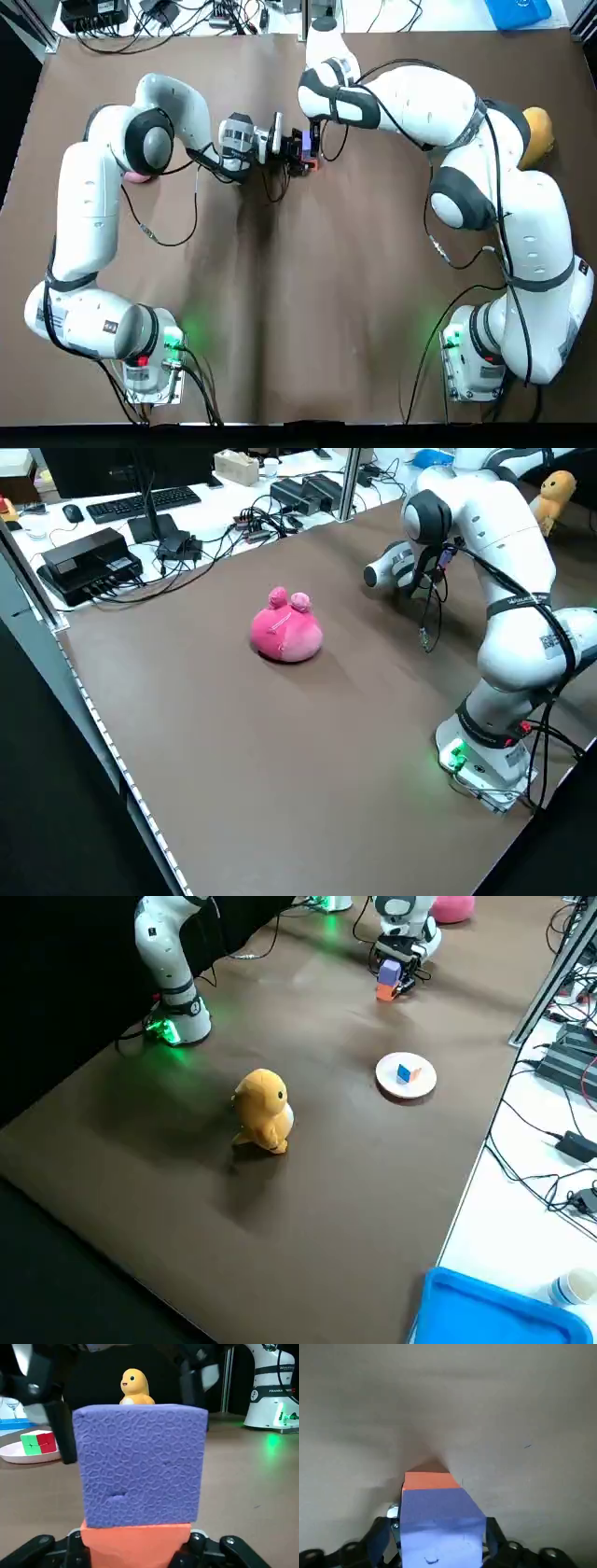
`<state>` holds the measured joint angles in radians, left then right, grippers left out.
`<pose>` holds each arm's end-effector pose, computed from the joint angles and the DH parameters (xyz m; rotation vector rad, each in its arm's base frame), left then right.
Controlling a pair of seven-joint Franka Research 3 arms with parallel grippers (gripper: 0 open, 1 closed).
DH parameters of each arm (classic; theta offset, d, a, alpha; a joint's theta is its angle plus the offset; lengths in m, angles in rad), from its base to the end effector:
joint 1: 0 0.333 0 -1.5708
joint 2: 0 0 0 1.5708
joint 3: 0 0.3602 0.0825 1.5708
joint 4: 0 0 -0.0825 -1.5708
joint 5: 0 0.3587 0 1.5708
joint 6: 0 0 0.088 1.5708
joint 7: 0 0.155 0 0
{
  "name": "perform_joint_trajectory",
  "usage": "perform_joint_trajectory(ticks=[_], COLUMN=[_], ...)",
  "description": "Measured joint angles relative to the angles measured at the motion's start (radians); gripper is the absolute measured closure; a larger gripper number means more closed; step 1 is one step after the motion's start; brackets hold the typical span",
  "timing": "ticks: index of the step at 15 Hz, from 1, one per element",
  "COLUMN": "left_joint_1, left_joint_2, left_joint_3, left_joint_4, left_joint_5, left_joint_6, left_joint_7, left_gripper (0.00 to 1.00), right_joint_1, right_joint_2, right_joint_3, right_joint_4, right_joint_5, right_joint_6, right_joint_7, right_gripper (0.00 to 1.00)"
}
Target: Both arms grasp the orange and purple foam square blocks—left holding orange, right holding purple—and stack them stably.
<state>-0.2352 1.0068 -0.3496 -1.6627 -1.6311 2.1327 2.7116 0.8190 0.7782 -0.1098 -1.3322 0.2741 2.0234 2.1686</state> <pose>0.5422 -0.4240 0.0916 1.2249 -1.4273 1.0628 0.5301 0.5141 0.2596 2.1821 -2.1617 -0.2654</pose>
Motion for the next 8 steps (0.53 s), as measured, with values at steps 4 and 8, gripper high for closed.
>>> perform_joint_trajectory(ticks=[4, 8], left_joint_1=[0.0, 0.0], left_joint_2=[0.0, 0.004], left_joint_3=[0.0, 0.005], left_joint_4=[0.0, 0.001], left_joint_5=[0.0, 0.0], left_joint_6=[0.0, 0.011], left_joint_7=[0.001, 0.003], left_gripper=[0.43, 0.29], right_joint_1=[0.0, 0.0], right_joint_2=[0.0, 0.0], right_joint_3=[0.0, 0.0], right_joint_4=[0.0, 0.0], right_joint_5=[0.0, 0.0], right_joint_6=[0.0, -0.001], right_joint_7=[0.0, -0.001], right_gripper=[0.0, 0.0])
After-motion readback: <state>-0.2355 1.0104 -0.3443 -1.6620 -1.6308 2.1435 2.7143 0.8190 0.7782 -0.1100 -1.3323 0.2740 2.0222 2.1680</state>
